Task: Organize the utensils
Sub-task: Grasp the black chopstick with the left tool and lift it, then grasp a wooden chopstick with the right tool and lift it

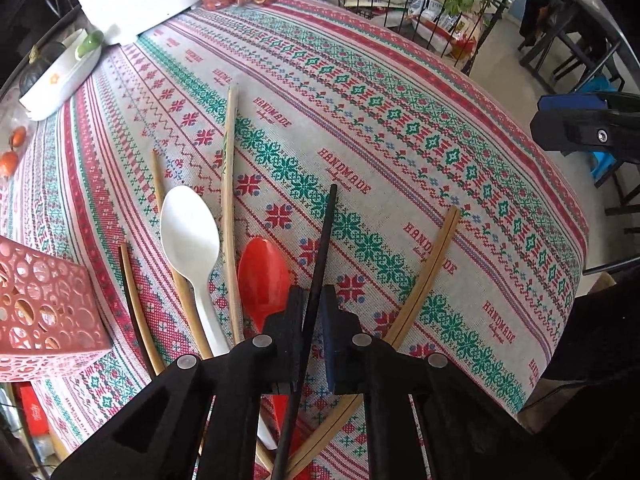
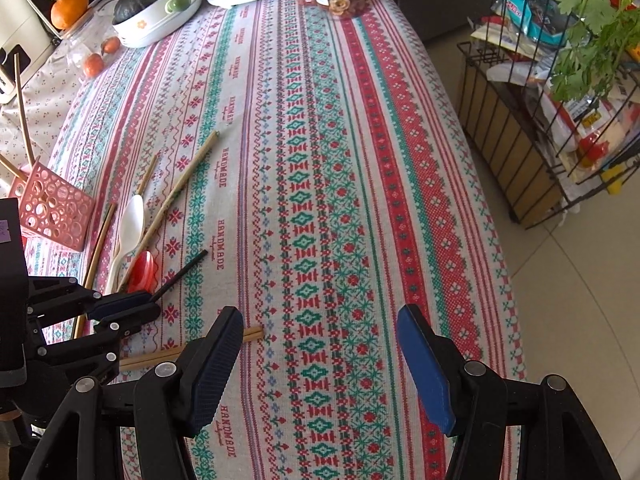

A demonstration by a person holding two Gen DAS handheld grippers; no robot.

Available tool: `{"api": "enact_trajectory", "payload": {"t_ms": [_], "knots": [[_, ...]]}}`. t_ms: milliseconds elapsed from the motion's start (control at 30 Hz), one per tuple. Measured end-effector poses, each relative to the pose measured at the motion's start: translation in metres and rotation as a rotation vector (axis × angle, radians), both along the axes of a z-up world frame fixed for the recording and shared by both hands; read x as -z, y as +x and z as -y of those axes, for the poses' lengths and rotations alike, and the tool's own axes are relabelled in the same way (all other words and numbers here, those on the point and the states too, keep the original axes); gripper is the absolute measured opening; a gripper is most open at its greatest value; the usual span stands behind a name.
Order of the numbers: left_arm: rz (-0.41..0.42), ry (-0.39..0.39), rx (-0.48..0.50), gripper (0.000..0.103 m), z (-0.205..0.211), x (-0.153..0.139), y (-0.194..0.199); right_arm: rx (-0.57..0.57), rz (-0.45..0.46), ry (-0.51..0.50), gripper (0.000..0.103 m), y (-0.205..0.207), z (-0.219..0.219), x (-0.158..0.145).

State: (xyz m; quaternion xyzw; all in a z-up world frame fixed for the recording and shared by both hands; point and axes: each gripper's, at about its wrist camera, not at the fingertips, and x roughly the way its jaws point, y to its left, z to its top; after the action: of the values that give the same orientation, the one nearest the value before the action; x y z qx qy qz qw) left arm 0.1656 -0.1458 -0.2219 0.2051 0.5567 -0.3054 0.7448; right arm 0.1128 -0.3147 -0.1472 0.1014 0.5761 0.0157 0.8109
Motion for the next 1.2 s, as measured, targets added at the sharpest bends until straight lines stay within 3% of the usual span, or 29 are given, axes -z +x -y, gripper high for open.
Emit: {"api": "enact_trajectory", "payload": {"t_ms": [267,700,900,1100,1200], "knots": [[-0.003,-0.07,-0.12,0.008,-0.005,-0.004,0.016,0.0,-0.043,0.029,0.069,0.002,-0.005,0.011],[0.133,-0.25,-0.243,0.005,-0.081,-0.092,-0.007,-0.039,-0.169,0.132,0.069,0.001,-0.056,0.044],[0.162,-0.305,-0.273,0.005,-0.114,-0.116,-0.029,-0.051,-0.232,0.123,0.069,0.004,-0.088,0.064],[0.173,-0.343,-0.293,0.005,-0.14,-0.129,-0.041,0.012,-0.185,0.041,0.068,0.01,-0.104,0.064],[0.176,-0.356,-0.306,0.005,-0.152,-0.133,-0.045,0.047,-0.16,-0.011,0.061,0.02,-0.113,0.064]]}}
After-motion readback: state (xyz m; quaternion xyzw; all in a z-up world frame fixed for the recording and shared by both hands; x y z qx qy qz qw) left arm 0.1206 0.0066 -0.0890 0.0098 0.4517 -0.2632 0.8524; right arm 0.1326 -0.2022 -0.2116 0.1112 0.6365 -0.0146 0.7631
